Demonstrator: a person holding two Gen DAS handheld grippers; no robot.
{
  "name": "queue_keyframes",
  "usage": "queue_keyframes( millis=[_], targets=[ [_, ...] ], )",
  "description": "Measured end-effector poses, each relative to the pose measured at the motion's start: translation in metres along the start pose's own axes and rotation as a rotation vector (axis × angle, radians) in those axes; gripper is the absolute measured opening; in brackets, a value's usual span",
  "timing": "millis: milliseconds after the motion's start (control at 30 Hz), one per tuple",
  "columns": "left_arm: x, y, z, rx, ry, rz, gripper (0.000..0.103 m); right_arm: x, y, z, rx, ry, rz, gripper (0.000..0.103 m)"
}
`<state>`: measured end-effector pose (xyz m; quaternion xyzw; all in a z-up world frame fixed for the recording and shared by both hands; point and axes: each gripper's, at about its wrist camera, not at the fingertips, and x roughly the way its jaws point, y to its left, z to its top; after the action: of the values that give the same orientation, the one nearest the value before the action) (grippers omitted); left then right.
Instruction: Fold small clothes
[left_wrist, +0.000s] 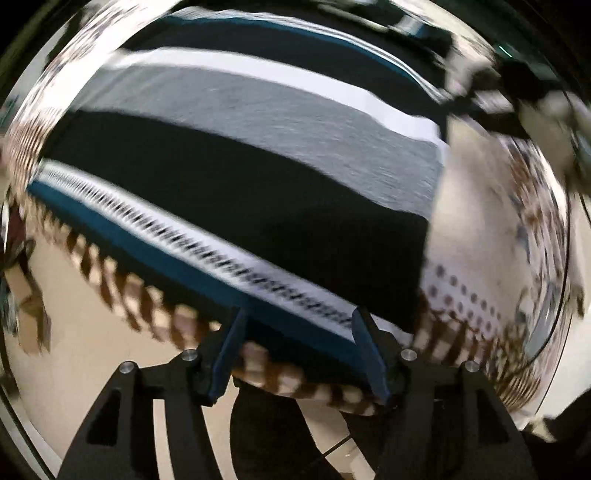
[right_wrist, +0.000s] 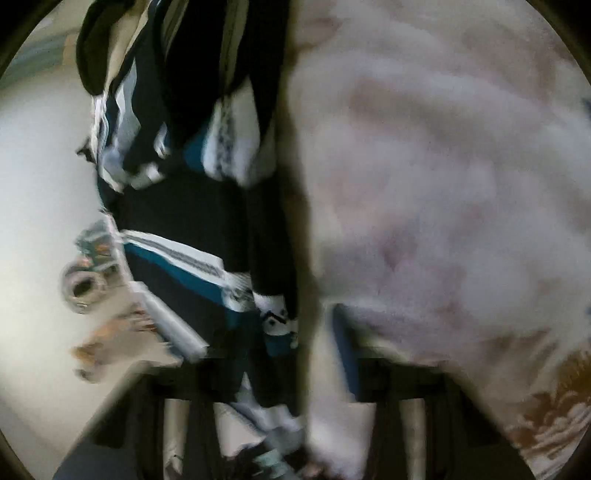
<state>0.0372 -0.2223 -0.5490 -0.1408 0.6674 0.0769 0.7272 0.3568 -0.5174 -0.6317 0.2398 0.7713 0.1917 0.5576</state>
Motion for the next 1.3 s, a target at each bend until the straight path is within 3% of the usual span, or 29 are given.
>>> queue_keyframes(
  millis=[100, 133, 200, 233, 300, 333, 433, 467, 600, 633, 667, 700, 767, 867, 933, 1033, 1067, 1167, 1300],
  targets=[
    [-0.008, 0.031, -0.006, -0.093, -0.002, 0.000, 0.057, -0.020, -0.010, -0.012, 0.027, -0.072, -0.037, 0.005],
    [-0.009, 0.043, -0.009, -0.127, -0.003, 0.002, 0.057, -0.029, -0.012, -0.016, 0.031, -0.083, -0.043, 0.000],
    [-0.007, 0.060, -0.012, -0.189, 0.004, -0.017, 0.057, -0.037, -0.015, -0.021, 0.011, -0.076, -0.115, 0.000],
    [-0.005, 0.072, -0.014, -0.235, 0.009, -0.031, 0.057, -0.039, -0.019, -0.025, 0.013, -0.057, -0.115, 0.000],
    [-0.002, 0.088, -0.016, -0.297, 0.018, -0.051, 0.057, -0.040, -0.029, -0.040, 0.055, -0.006, -0.034, 0.001],
    [-0.001, 0.093, -0.017, -0.313, 0.019, -0.059, 0.057, -0.040, -0.032, -0.049, 0.058, 0.012, -0.023, 0.008],
    [-0.005, 0.099, -0.020, -0.306, 0.000, -0.064, 0.057, -0.021, -0.031, -0.091, 0.042, 0.087, -0.008, 0.063],
    [-0.006, 0.099, -0.023, -0.295, -0.001, -0.067, 0.057, -0.010, -0.031, -0.105, 0.054, 0.114, 0.002, 0.064],
    [-0.007, 0.082, -0.026, -0.245, -0.002, -0.064, 0.057, 0.050, -0.034, -0.163, 0.114, 0.246, 0.062, 0.064],
    [-0.007, 0.080, -0.029, -0.229, -0.002, -0.059, 0.057, 0.067, -0.029, -0.174, 0.109, 0.256, 0.064, 0.057],
    [-0.009, 0.077, -0.031, -0.208, -0.001, -0.051, 0.057, 0.076, -0.024, -0.183, 0.097, 0.251, 0.054, 0.020],
    [-0.011, 0.073, -0.033, -0.184, -0.004, -0.047, 0.057, 0.087, -0.019, -0.193, 0.072, 0.250, 0.006, 0.007],
    [-0.013, 0.059, -0.030, -0.128, -0.018, -0.024, 0.057, 0.118, -0.013, -0.221, 0.027, 0.360, -0.091, 0.005],
    [-0.017, 0.030, -0.026, -0.021, -0.045, -0.022, 0.057, 0.124, -0.011, -0.245, -0.027, 0.435, -0.111, 0.006],
    [-0.022, 0.003, -0.023, 0.078, -0.070, -0.036, 0.057, 0.104, -0.014, -0.240, 0.000, 0.399, -0.044, 0.009],
    [-0.016, -0.039, -0.020, 0.223, -0.070, -0.062, 0.057, 0.053, -0.020, -0.208, 0.029, 0.261, -0.013, 0.048],
    [-0.010, -0.049, -0.019, 0.259, -0.061, -0.070, 0.057, 0.028, -0.025, -0.190, 0.047, 0.186, 0.003, 0.053],
    [0.021, -0.087, -0.019, 0.363, -0.006, -0.075, 0.057, -0.025, -0.033, -0.136, 0.087, 0.033, 0.034, 0.053],
    [0.058, -0.116, -0.017, 0.494, 0.041, 0.022, 0.056, -0.090, -0.047, -0.035, 0.117, -0.179, 0.062, 0.053]
  ],
)
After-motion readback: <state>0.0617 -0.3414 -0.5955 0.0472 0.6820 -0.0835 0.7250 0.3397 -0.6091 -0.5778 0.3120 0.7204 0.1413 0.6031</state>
